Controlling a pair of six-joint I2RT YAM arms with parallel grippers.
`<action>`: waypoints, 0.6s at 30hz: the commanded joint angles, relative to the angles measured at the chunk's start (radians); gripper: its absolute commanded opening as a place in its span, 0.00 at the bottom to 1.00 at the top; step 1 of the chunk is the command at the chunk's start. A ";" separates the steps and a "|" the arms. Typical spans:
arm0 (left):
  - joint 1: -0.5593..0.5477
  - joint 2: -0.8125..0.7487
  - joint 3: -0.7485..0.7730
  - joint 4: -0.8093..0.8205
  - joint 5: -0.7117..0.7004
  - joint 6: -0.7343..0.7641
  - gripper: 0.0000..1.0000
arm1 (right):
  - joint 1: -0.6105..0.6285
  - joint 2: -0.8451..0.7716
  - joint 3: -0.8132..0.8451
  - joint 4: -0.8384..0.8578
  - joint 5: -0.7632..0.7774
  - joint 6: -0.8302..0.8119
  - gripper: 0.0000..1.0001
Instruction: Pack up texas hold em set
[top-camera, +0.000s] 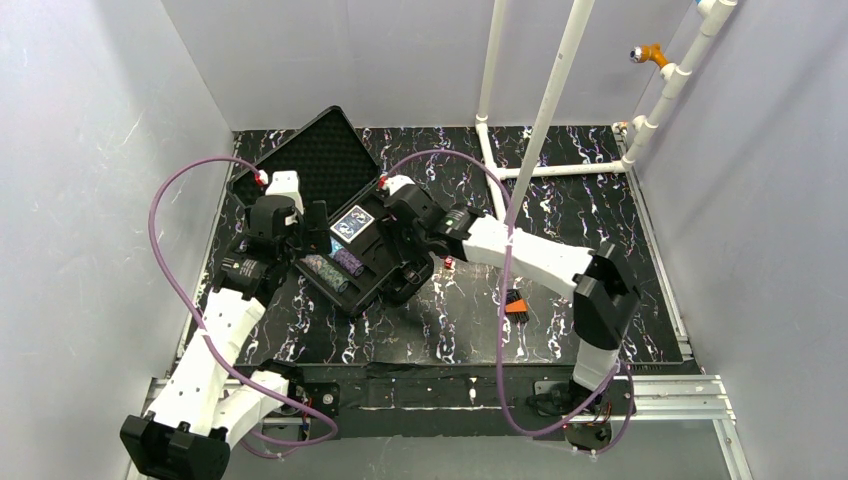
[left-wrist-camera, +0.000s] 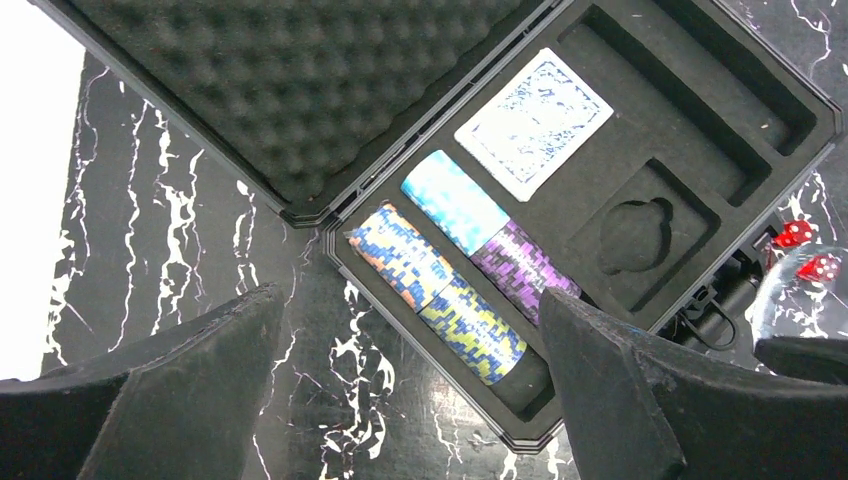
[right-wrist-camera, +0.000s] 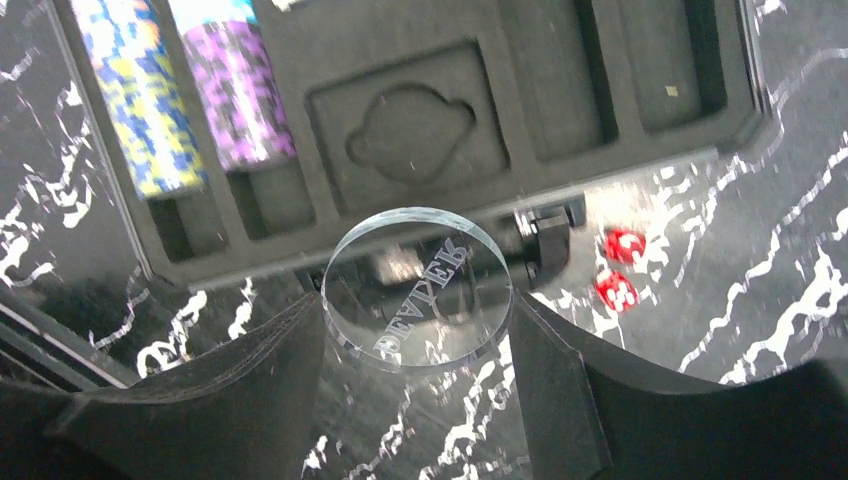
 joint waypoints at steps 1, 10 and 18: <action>0.002 -0.035 -0.013 -0.014 -0.083 -0.014 0.98 | -0.002 0.094 0.169 -0.008 -0.025 -0.033 0.34; 0.002 -0.081 -0.024 -0.006 -0.166 -0.025 0.98 | -0.005 0.271 0.414 -0.067 -0.052 -0.063 0.34; 0.002 -0.127 -0.038 0.012 -0.207 -0.035 0.98 | -0.012 0.435 0.622 -0.092 -0.062 -0.069 0.34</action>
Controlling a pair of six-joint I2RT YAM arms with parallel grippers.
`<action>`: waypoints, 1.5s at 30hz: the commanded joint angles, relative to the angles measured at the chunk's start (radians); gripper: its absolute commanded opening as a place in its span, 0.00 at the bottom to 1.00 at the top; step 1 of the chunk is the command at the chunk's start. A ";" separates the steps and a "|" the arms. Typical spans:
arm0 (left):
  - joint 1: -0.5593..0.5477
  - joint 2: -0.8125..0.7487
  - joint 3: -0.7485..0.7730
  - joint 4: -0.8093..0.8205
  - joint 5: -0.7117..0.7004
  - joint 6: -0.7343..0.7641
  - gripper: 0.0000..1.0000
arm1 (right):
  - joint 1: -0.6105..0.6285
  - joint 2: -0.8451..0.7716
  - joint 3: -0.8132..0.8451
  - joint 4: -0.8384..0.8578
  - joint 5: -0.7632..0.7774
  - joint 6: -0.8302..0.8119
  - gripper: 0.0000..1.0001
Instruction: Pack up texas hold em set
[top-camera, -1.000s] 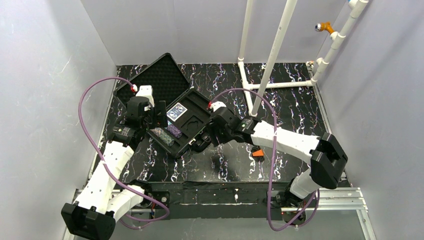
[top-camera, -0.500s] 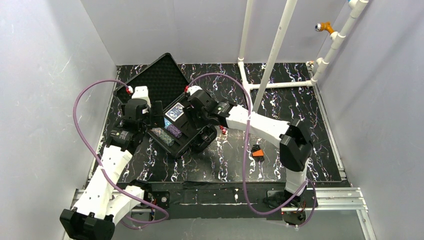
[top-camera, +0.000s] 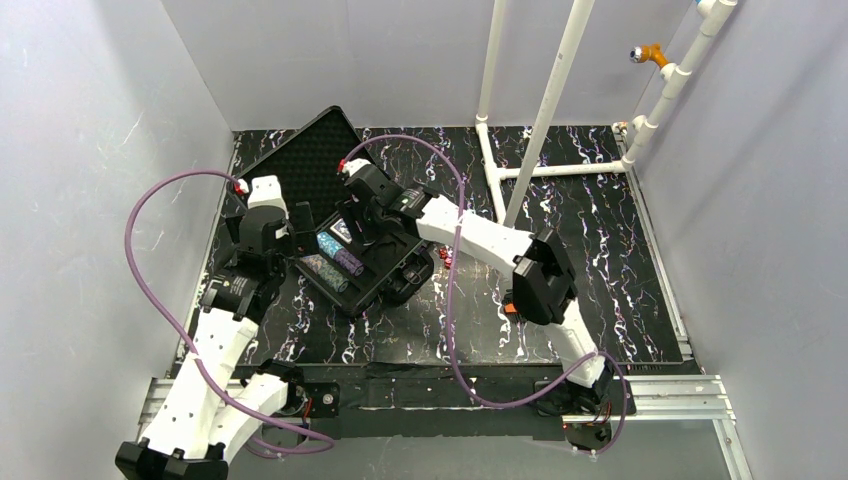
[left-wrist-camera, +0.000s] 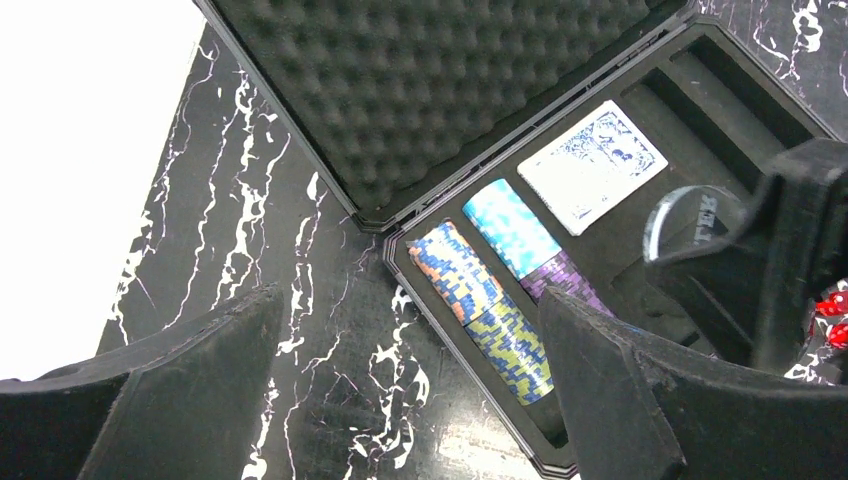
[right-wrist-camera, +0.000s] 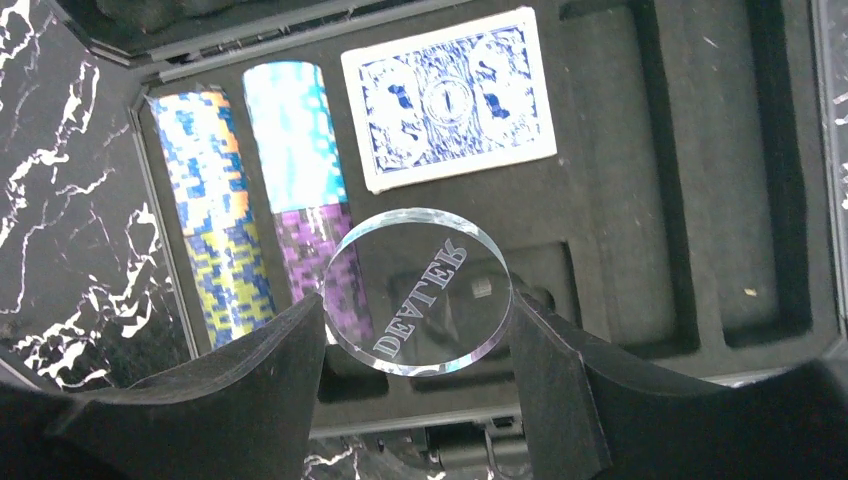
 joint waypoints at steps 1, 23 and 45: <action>0.001 -0.026 -0.009 0.011 -0.052 -0.012 0.98 | -0.012 0.066 0.132 -0.005 -0.010 -0.019 0.34; 0.002 -0.008 -0.006 0.011 -0.009 -0.001 0.98 | -0.056 0.256 0.309 0.044 -0.023 -0.038 0.35; 0.001 0.003 -0.004 0.011 0.009 0.006 0.98 | -0.058 0.304 0.326 0.130 -0.032 -0.034 0.35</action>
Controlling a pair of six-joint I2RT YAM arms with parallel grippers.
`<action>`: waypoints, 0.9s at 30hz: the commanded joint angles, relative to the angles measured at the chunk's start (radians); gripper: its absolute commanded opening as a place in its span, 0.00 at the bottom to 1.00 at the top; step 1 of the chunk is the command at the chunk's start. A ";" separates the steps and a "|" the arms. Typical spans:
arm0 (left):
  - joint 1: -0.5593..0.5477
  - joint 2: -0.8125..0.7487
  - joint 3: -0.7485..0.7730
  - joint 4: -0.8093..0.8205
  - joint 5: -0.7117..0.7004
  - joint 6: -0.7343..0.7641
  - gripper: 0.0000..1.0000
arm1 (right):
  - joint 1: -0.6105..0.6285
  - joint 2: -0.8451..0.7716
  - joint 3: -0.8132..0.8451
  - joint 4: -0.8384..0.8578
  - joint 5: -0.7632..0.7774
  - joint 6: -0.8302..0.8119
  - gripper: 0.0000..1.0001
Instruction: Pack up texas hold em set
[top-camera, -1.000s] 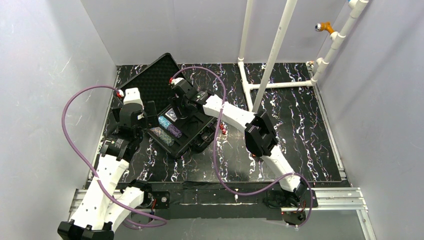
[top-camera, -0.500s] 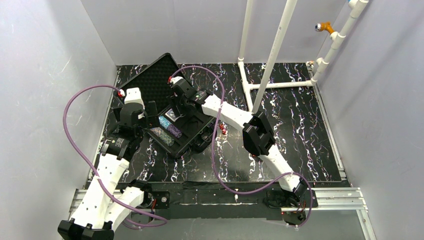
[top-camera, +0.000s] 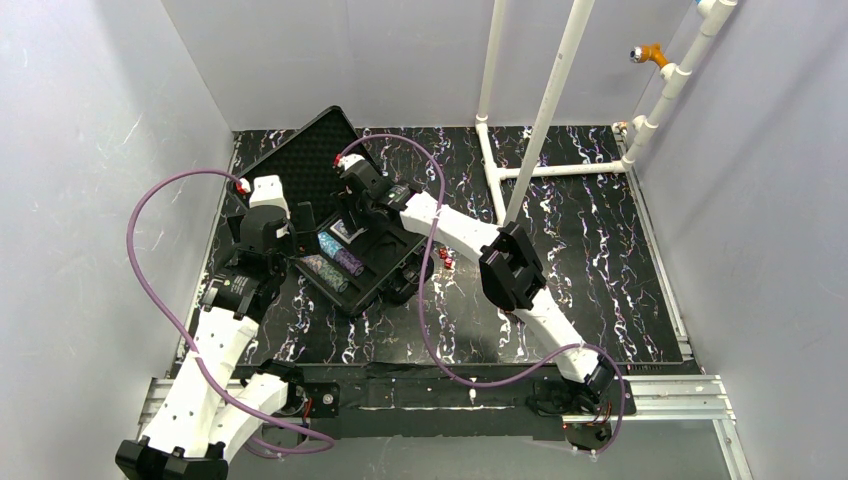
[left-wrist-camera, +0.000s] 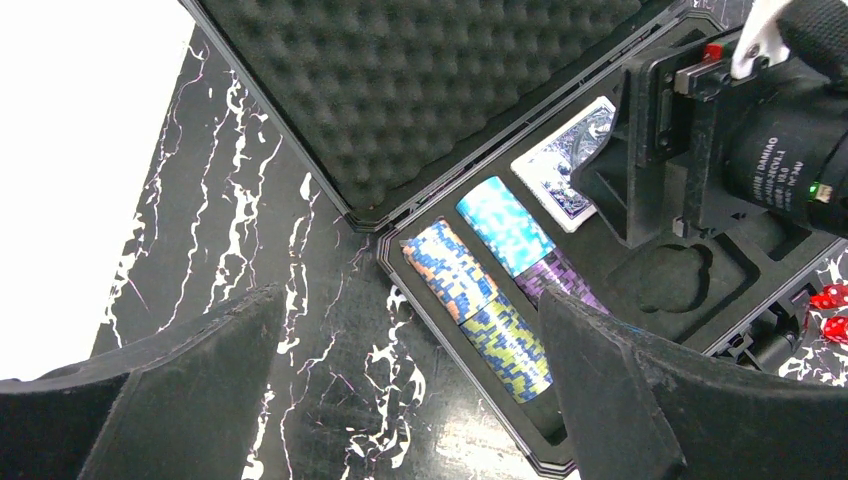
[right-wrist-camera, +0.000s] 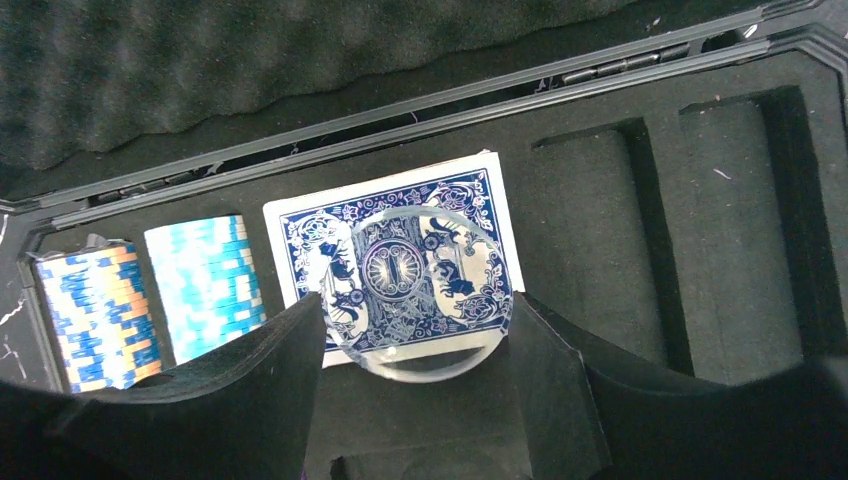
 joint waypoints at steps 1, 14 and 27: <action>0.002 0.003 -0.005 0.008 0.001 0.005 0.98 | 0.000 0.011 0.050 0.057 -0.009 -0.008 0.35; 0.001 0.003 -0.004 0.008 0.003 0.007 0.98 | 0.000 0.023 0.042 0.065 -0.017 0.008 0.53; 0.002 0.004 -0.006 0.008 0.010 0.010 0.98 | 0.000 -0.025 0.029 0.092 -0.044 -0.004 0.85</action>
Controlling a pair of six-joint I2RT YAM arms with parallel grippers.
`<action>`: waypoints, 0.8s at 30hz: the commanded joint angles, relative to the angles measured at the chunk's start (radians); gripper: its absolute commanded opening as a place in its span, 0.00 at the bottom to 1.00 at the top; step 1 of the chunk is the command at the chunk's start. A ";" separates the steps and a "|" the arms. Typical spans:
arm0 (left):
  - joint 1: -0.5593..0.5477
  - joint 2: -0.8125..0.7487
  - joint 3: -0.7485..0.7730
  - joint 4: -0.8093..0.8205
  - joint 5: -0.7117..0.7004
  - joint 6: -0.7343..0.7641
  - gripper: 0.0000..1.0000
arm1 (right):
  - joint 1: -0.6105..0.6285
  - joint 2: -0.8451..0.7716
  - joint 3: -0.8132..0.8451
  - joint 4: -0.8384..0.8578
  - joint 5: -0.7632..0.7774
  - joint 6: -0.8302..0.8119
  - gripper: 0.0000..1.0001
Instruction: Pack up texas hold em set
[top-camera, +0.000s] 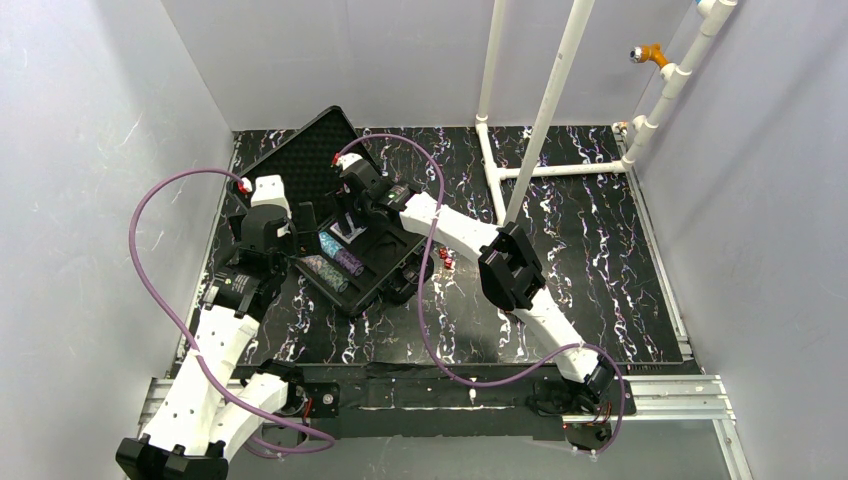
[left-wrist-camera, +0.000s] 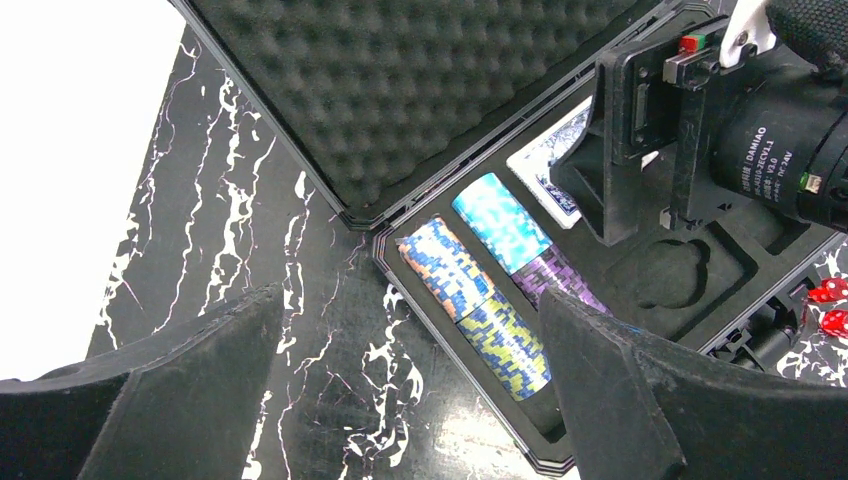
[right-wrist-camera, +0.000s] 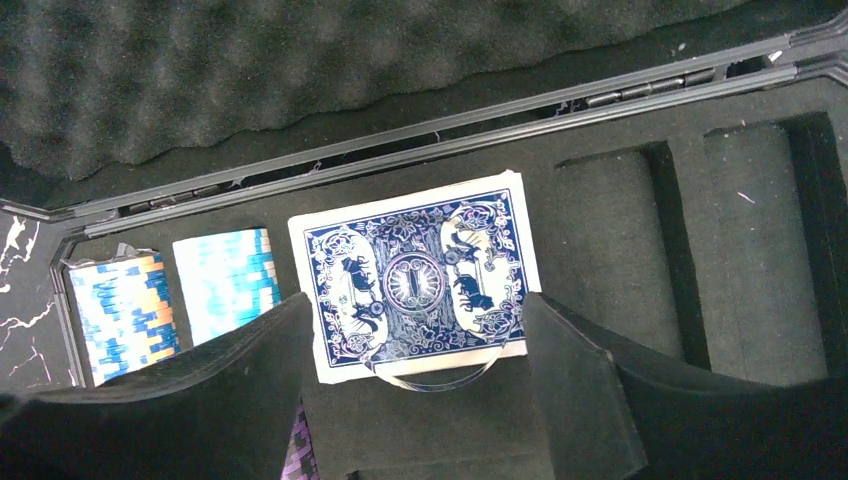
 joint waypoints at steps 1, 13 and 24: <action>0.001 -0.004 -0.006 0.009 0.001 0.010 0.98 | 0.000 -0.049 0.026 0.058 -0.018 -0.010 0.90; 0.001 -0.004 -0.009 0.011 0.002 0.018 0.98 | 0.000 -0.298 -0.151 0.095 0.022 -0.045 0.99; 0.001 -0.006 -0.020 0.054 0.003 0.046 0.98 | 0.000 -0.699 -0.683 0.277 0.094 -0.032 0.99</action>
